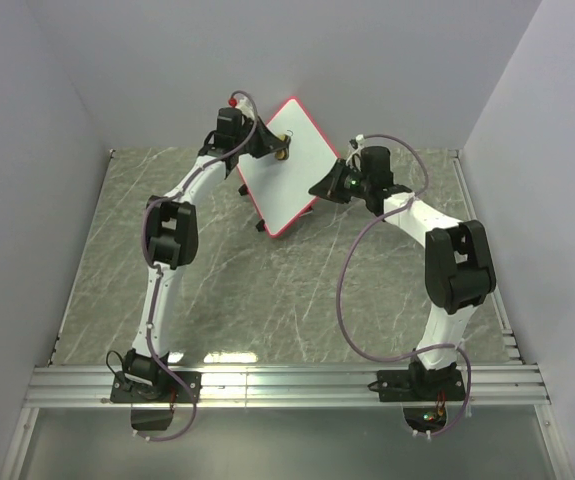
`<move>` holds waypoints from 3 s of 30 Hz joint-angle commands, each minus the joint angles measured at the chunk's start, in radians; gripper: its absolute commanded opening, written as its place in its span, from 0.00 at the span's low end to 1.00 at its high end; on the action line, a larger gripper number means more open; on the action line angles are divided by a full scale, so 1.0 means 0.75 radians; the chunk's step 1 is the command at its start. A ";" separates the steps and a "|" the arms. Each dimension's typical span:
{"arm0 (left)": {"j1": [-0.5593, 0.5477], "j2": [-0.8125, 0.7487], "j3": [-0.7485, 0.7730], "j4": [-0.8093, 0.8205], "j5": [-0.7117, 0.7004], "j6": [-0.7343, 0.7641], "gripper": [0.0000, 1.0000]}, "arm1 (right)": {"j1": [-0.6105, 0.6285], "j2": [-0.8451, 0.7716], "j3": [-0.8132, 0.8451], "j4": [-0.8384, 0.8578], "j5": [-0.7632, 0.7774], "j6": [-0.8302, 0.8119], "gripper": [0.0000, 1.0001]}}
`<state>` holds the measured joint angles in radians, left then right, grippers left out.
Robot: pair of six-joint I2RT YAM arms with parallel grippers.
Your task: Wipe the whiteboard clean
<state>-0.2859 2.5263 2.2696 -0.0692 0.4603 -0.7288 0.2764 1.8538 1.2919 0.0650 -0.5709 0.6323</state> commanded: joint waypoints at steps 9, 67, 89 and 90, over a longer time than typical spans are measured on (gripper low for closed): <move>-0.140 -0.118 0.009 -0.120 0.155 0.035 0.00 | 0.355 -0.027 -0.084 -0.414 -0.401 -0.260 0.00; 0.034 -0.200 -0.310 0.004 0.350 -0.041 0.00 | 0.576 -0.095 -0.150 -0.663 -0.435 -0.448 0.00; 0.160 -0.069 -0.130 -0.313 0.074 0.084 0.00 | 0.331 -0.506 -0.035 -0.627 -0.063 -0.264 0.58; 0.166 -0.084 -0.124 -0.323 0.059 0.096 0.00 | 0.317 -0.547 -0.053 -0.625 -0.017 -0.256 0.58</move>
<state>-0.1955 2.4664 2.1181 -0.2584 0.5522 -0.6941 0.5526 1.5345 1.2797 -0.4347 -0.6746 0.4099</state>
